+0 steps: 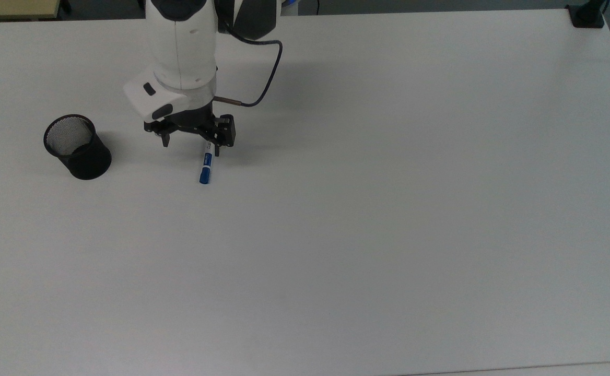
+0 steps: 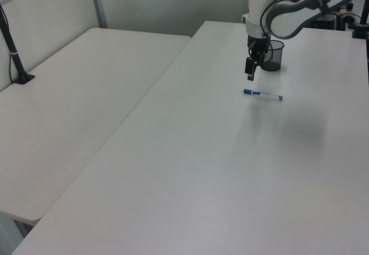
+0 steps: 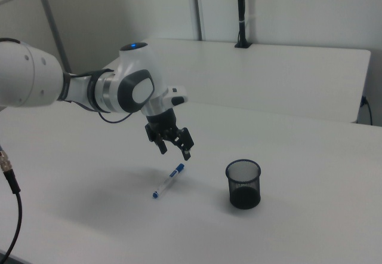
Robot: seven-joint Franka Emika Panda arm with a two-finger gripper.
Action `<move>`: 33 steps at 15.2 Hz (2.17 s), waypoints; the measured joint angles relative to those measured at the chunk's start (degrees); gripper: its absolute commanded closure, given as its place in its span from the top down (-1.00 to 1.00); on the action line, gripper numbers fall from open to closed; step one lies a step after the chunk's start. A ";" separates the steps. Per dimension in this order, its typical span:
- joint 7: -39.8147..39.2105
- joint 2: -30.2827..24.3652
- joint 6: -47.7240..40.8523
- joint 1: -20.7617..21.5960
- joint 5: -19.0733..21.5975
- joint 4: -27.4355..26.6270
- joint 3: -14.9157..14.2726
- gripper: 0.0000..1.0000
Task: Insert the marker
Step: 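Lower the gripper over the marker and close it around the marker, then lift the marker and carry it above the black mesh pen cup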
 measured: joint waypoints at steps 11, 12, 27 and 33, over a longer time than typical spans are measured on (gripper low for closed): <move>7.68 5.92 6.99 0.01 0.00 -0.05 0.25 -0.04; 7.75 6.17 7.03 0.01 0.00 -0.05 0.25 -0.24; 9.08 -3.40 8.70 -4.26 1.06 3.23 -0.15 -1.00; 5.32 -9.73 16.02 -9.44 1.43 3.62 -1.98 -1.00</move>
